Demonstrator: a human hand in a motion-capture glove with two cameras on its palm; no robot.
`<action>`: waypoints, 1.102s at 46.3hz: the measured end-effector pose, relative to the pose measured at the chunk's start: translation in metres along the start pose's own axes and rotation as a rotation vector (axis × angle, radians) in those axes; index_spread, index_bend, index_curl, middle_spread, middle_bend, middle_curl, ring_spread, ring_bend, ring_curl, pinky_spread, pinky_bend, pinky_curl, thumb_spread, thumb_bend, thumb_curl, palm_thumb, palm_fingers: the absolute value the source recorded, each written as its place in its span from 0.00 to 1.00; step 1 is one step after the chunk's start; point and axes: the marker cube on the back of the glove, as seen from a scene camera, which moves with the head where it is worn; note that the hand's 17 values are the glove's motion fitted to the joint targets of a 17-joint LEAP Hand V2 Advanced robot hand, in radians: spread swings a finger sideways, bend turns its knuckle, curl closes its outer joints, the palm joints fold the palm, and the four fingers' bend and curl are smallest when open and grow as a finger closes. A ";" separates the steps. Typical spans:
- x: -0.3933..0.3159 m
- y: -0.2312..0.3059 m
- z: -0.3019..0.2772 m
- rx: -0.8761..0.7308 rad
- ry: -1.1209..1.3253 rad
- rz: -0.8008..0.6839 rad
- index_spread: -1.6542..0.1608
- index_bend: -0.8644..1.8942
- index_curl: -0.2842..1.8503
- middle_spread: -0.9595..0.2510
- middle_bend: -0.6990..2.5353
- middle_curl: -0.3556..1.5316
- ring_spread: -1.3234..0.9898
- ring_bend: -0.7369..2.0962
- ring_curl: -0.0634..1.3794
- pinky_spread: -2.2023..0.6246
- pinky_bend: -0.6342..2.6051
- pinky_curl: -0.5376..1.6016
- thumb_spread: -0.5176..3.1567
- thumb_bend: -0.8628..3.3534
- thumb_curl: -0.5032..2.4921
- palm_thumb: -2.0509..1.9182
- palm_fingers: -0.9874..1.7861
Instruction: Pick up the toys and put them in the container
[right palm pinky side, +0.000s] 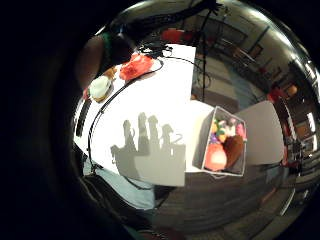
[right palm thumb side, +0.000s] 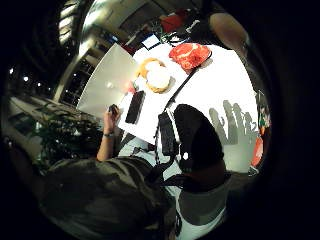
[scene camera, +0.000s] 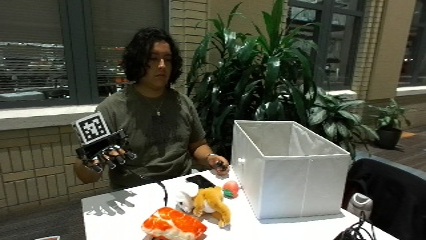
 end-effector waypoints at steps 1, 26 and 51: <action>0.000 0.000 0.000 -0.003 -0.001 -0.005 0.83 0.41 0.16 0.74 0.26 0.20 0.53 0.36 0.07 0.77 0.33 0.29 0.27 0.22 0.17 0.53 0.53; -0.013 -0.072 0.029 0.007 -0.037 -0.014 0.70 0.42 0.24 0.66 0.27 0.25 0.45 0.40 0.16 0.76 0.38 0.37 0.53 0.22 0.22 0.52 0.48; -0.049 -0.230 0.177 -0.075 0.220 0.070 0.71 0.30 0.21 0.62 0.33 0.33 0.41 0.56 0.26 0.71 0.44 0.41 0.55 0.22 0.25 0.54 0.58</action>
